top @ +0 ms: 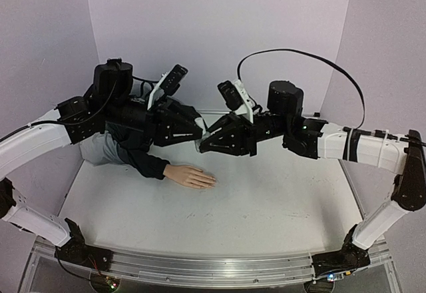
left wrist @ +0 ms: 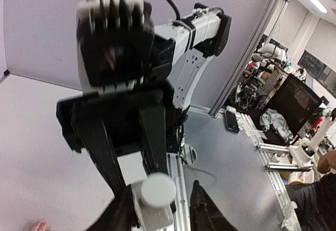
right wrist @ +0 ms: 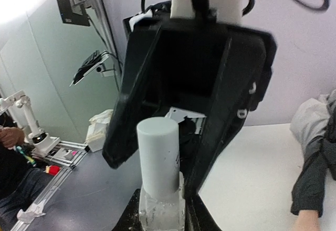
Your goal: Paint the nails
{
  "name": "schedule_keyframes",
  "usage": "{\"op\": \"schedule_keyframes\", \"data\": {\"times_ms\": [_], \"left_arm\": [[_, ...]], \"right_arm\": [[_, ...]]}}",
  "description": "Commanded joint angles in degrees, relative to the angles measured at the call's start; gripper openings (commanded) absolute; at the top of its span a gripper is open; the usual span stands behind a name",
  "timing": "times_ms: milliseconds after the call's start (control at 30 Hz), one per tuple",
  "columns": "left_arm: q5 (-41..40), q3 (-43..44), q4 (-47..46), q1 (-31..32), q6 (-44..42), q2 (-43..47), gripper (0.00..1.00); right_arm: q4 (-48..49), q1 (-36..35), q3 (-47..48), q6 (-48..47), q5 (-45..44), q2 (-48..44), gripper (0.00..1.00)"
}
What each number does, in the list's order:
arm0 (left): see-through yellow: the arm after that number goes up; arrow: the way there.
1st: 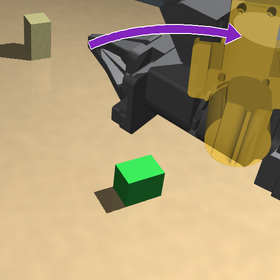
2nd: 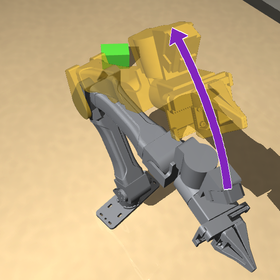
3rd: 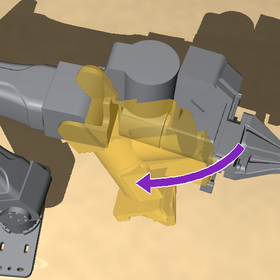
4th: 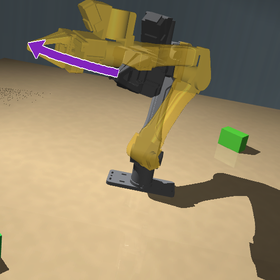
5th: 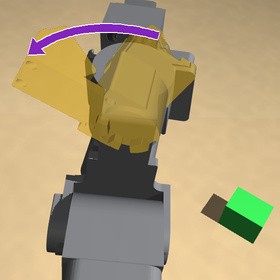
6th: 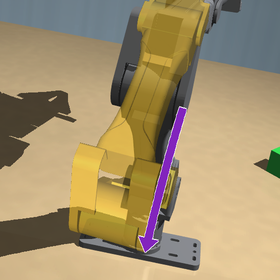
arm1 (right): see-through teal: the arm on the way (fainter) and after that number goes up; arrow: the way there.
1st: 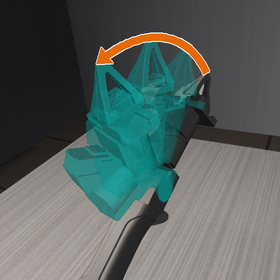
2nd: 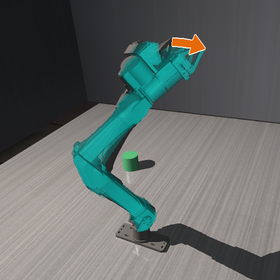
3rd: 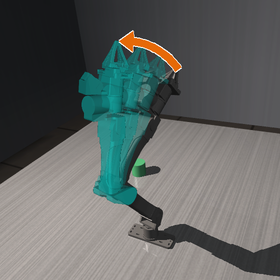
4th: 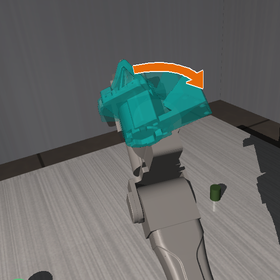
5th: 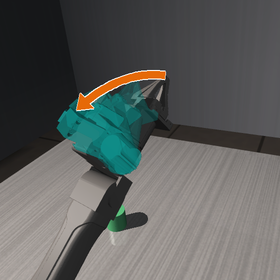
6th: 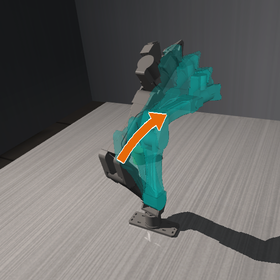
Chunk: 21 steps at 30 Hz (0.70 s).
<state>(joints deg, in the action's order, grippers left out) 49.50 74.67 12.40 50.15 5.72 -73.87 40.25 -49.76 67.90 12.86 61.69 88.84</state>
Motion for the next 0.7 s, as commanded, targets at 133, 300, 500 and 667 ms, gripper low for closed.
{"op": "schedule_keyframes", "data": {"times_ms": [133, 300, 500, 667], "left_arm": [[-17.2, -0.9, 6.9, -3.0, 7.5, 4.0, 0.87], [-24.9, -2.6, 3.7, -3.6, 14.4, 6.3, 0.93], [-34.3, -0.1, 3.7, -3.7, 19.8, 5.4, 0.7], [-37.1, 0.9, 3.7, -3.7, 20.4, 4.0, 0.63]], "right_arm": [[1.1, 1.4, -3.5, -5.6, -33.3, -8.5, 0.0], [-2.3, -2.9, -2.1, -5.9, -58.8, -6.1, 0.0], [-4.8, -11.4, 3.2, -8.8, -81.6, 0.2, 0.0], [-5.6, -15.4, 7.7, -10.6, -84.5, 4.9, 0.0]]}}
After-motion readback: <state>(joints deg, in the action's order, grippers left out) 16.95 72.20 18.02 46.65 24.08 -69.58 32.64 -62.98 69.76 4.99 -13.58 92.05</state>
